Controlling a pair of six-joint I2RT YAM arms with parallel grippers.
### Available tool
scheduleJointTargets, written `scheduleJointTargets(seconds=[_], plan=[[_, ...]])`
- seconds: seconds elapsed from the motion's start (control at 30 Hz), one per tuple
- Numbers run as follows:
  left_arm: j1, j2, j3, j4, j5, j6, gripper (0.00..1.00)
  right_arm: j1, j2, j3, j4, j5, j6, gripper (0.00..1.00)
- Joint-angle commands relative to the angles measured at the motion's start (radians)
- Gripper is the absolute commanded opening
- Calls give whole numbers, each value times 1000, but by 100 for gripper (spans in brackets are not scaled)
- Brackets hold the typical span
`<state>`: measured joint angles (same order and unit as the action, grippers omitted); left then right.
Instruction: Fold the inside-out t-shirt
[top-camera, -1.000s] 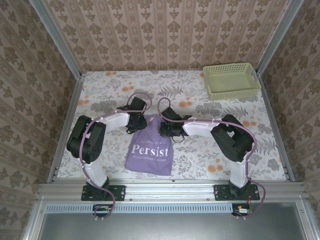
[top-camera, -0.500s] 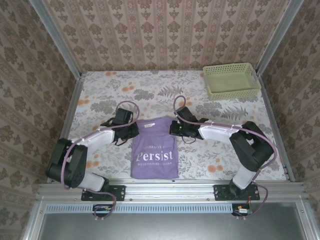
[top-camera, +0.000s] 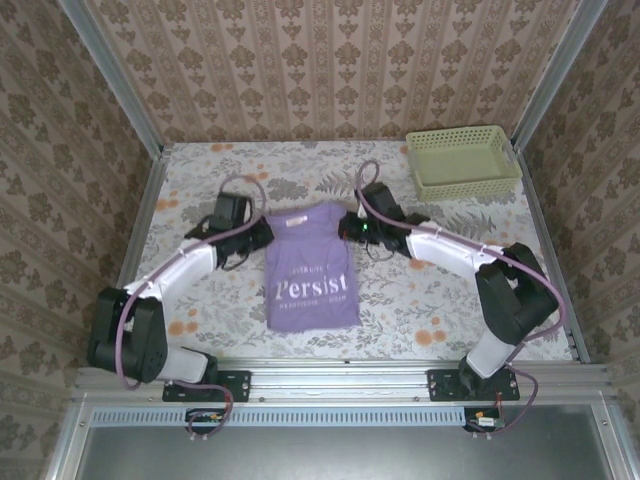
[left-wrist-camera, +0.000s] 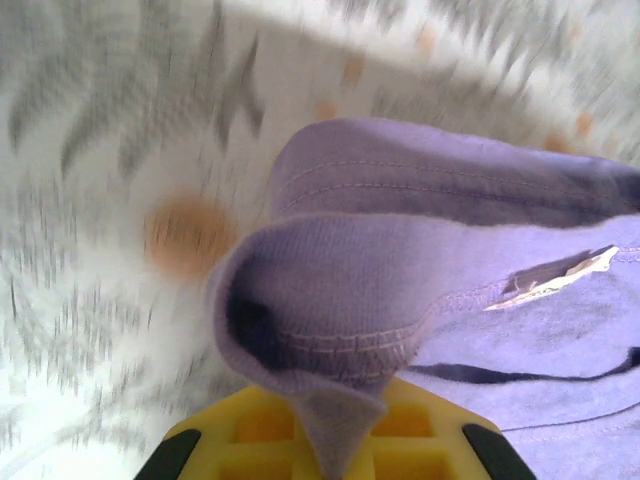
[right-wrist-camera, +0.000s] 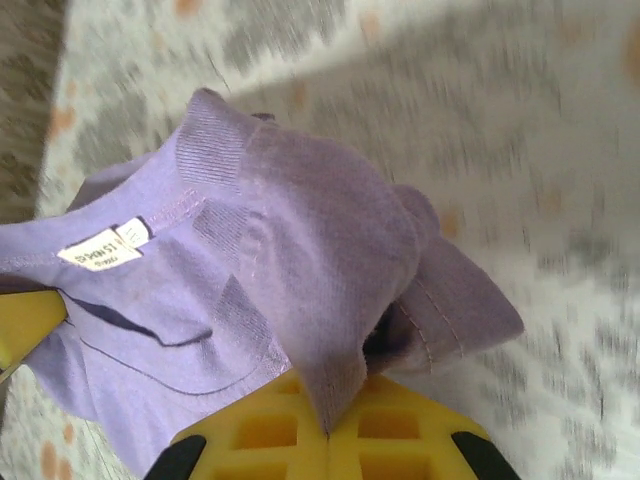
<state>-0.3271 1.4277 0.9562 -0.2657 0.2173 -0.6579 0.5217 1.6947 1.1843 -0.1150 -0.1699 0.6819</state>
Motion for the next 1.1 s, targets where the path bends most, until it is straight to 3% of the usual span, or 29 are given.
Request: scheduleJointTargets(seconds=[0.0,0.17,0.27,0.5,0.7,0.87,1.07], plan=[[63,57,244,-28,48,81,0,-69,61,226,-57,-18,-102,0],[125,146,507,-77,89,120,0,-136,188,533,-140,-74,-134,0],[119,105,467,-41,130,115,0,-133,193,554,-129,-120,-141,0],[24,-187,-35,106,114,57,0,-60,11,69,64,-126,-119,0],[-194,-482,-370,49,2,-21,0,46,-220,-345,140,-57,-83,0],[-300,-626,-476,6,-88,-114,0,114,-348,-486,155,-9,-22,0],[-288,-507,-350,-49,-190,-67,0,116,-357,-393,90,47,-62,0]])
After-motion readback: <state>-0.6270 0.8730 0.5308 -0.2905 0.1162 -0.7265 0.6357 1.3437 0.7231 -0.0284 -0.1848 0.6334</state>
